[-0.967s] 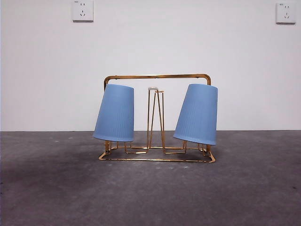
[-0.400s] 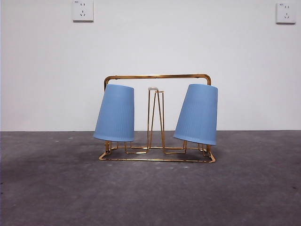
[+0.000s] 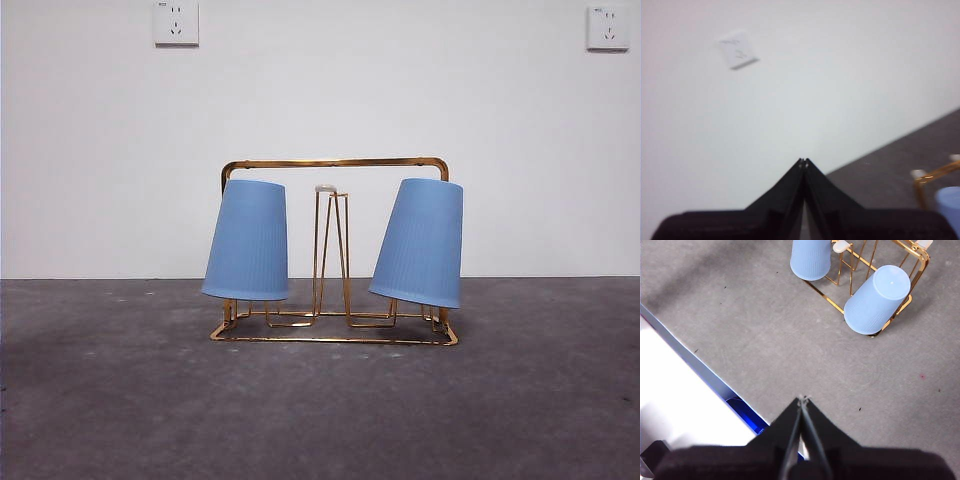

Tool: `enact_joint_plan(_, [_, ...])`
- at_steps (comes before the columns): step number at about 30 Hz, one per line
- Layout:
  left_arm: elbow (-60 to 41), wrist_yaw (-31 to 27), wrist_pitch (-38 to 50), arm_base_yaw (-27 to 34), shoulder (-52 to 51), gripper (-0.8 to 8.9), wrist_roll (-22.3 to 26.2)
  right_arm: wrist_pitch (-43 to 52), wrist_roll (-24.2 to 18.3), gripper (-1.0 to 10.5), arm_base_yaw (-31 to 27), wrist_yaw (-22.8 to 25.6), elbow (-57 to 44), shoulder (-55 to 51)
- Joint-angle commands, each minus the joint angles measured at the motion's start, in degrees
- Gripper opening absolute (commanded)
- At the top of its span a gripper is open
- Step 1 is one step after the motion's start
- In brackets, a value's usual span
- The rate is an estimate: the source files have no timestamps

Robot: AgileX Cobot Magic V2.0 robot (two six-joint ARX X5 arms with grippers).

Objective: Pick up cup 1,put cup 1 in the cup rack,pick up cup 2,put cup 2 in the cup rack

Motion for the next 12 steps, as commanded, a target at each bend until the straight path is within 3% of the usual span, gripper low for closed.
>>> enact_joint_plan(1, [-8.44,-0.13,3.41,2.16,-4.22,-0.02,0.76,-0.28,0.59,0.0,-0.04,0.07,-0.26,0.07])
enact_joint_plan(6, [-20.96,-0.17,4.83,4.59,-11.28,-0.02,-0.96,-0.28,0.59,0.0,-0.04,0.07,-0.26,0.07])
enact_joint_plan(12, [-32.81,-0.17,4.90,5.79,-18.67,-0.02,-6.84,-0.28,0.59,0.0,-0.04,0.07,-0.26,0.07])
